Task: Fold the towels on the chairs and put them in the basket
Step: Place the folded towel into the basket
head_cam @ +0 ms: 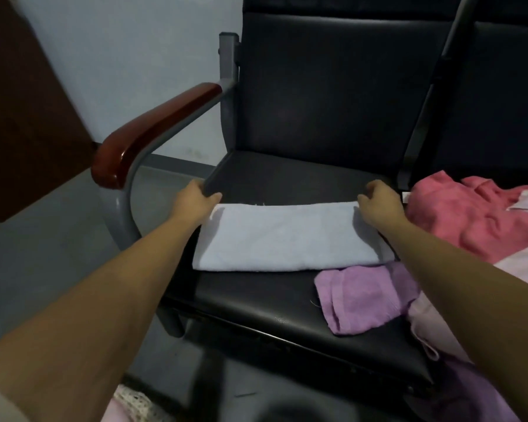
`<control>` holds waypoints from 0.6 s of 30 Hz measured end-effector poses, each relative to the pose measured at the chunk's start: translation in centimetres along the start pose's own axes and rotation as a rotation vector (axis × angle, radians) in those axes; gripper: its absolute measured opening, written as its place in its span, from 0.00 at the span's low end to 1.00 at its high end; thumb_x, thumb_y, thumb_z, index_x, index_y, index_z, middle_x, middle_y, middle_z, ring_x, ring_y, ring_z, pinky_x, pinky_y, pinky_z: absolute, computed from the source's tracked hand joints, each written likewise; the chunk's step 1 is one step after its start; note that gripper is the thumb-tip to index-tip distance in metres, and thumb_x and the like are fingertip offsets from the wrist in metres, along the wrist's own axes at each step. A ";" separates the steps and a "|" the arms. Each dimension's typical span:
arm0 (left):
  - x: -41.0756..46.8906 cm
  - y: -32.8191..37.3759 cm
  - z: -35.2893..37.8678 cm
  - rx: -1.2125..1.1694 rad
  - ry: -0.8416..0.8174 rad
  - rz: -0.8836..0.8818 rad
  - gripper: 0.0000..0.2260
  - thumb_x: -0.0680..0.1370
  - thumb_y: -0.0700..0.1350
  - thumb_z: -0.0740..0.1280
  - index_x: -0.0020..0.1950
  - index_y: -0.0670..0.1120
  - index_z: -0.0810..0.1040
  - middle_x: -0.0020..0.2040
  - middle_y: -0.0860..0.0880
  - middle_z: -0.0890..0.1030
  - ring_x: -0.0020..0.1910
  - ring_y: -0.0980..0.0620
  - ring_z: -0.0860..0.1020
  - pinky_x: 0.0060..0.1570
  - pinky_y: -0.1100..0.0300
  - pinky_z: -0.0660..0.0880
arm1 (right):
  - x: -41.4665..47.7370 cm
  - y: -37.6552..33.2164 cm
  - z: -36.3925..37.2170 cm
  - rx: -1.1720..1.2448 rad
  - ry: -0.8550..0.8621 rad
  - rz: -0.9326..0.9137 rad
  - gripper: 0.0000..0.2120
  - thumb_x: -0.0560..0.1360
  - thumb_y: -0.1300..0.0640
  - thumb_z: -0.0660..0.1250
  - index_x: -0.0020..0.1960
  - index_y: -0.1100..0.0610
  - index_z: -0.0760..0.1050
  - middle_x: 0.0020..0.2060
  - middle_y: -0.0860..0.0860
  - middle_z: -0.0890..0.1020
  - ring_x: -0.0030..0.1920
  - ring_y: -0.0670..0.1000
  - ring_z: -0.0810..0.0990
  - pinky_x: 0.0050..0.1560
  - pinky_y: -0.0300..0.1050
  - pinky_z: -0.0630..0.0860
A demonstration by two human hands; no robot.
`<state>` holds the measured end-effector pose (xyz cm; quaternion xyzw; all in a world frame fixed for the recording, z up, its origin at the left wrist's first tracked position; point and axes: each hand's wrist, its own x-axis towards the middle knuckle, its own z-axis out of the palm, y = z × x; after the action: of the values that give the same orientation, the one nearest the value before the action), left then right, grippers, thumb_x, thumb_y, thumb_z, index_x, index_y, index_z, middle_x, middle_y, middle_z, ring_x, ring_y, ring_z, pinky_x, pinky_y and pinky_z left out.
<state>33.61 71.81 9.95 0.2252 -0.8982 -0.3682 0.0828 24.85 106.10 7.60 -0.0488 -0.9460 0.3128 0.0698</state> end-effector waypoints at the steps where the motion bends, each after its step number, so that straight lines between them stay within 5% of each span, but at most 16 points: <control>1: 0.0 -0.3 0.4 0.033 -0.043 -0.019 0.22 0.80 0.50 0.68 0.69 0.39 0.71 0.62 0.41 0.78 0.58 0.42 0.77 0.52 0.53 0.71 | -0.5 -0.2 0.6 -0.051 0.020 -0.036 0.18 0.79 0.58 0.63 0.67 0.64 0.73 0.62 0.65 0.76 0.62 0.66 0.75 0.64 0.54 0.71; 8: -0.7 -1.1 0.6 0.084 -0.158 -0.146 0.24 0.77 0.53 0.72 0.62 0.35 0.76 0.58 0.40 0.80 0.51 0.43 0.77 0.46 0.54 0.71 | -8.7 -4.9 4.0 -0.157 -0.220 -0.493 0.20 0.79 0.50 0.62 0.67 0.60 0.73 0.64 0.59 0.75 0.66 0.60 0.73 0.67 0.51 0.69; 13: -2.8 0.7 0.4 0.219 -0.291 -0.160 0.23 0.77 0.48 0.72 0.68 0.39 0.74 0.67 0.41 0.76 0.63 0.43 0.76 0.52 0.56 0.71 | -11.5 -4.7 5.8 -0.371 -0.439 -0.455 0.30 0.83 0.41 0.52 0.81 0.53 0.53 0.80 0.59 0.51 0.80 0.57 0.48 0.79 0.54 0.44; 18: -4.1 0.5 0.1 0.118 -0.286 -0.165 0.17 0.79 0.44 0.69 0.66 0.40 0.75 0.65 0.41 0.78 0.62 0.41 0.77 0.63 0.51 0.74 | -11.9 -4.9 6.0 -0.435 -0.445 -0.450 0.30 0.84 0.40 0.47 0.82 0.51 0.48 0.81 0.57 0.45 0.81 0.55 0.43 0.78 0.56 0.40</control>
<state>37.01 74.08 10.27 0.2479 -0.8994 -0.3488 -0.0898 35.35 97.10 4.54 0.2155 -0.9693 0.0847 -0.0823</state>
